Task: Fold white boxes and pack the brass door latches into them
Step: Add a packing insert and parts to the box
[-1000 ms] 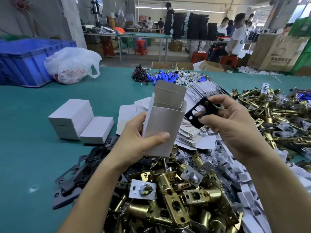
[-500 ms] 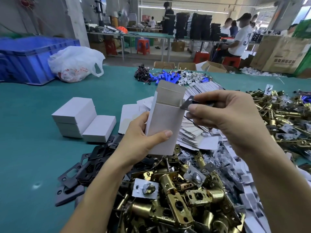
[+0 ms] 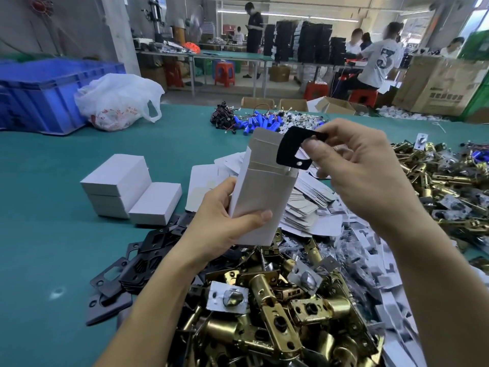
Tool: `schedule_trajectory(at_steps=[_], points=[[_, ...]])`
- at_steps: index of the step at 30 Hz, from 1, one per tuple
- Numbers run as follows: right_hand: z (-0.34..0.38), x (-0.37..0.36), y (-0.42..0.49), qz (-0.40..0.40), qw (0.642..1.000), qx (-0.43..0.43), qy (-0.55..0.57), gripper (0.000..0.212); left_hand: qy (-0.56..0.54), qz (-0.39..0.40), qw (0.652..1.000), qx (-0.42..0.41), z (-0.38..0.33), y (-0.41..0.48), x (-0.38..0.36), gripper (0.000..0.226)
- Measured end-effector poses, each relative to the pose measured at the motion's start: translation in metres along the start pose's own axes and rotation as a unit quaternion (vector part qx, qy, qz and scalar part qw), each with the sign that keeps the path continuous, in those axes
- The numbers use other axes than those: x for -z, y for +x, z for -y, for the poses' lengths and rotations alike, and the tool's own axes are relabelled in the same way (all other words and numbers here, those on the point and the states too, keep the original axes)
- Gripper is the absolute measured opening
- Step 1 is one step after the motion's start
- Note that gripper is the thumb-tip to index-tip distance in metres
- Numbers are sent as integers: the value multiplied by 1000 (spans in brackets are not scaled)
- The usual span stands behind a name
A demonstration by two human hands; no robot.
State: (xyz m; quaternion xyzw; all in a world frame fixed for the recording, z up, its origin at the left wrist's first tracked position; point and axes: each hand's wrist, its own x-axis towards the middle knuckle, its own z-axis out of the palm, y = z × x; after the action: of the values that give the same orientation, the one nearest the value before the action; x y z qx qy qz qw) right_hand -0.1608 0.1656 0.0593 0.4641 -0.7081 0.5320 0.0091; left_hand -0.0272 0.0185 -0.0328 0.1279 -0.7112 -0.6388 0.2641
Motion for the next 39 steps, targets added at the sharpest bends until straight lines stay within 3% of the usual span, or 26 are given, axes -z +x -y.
schedule_trajectory(at_steps=[8,16,21,27,33,39], points=[[0,-4,5,43,997,40,-52,10,4,3,1000,-3,1,0,-1,48],[4,-10,11,14,999,39,-31,10,3,0,1000,-5,0,0,-2,48],[7,-13,11,120,992,43,-20,44,1,-2,1000,-5,0,0,-3,50],[5,-15,12,93,994,53,-33,14,4,-4,1000,-5,0,0,-2,46],[2,-11,14,17,998,58,-29,10,-2,-5,1000,-7,1,0,-2,46],[6,-5,17,119,990,44,-64,28,-7,-1,1000,-12,1,0,-3,47]])
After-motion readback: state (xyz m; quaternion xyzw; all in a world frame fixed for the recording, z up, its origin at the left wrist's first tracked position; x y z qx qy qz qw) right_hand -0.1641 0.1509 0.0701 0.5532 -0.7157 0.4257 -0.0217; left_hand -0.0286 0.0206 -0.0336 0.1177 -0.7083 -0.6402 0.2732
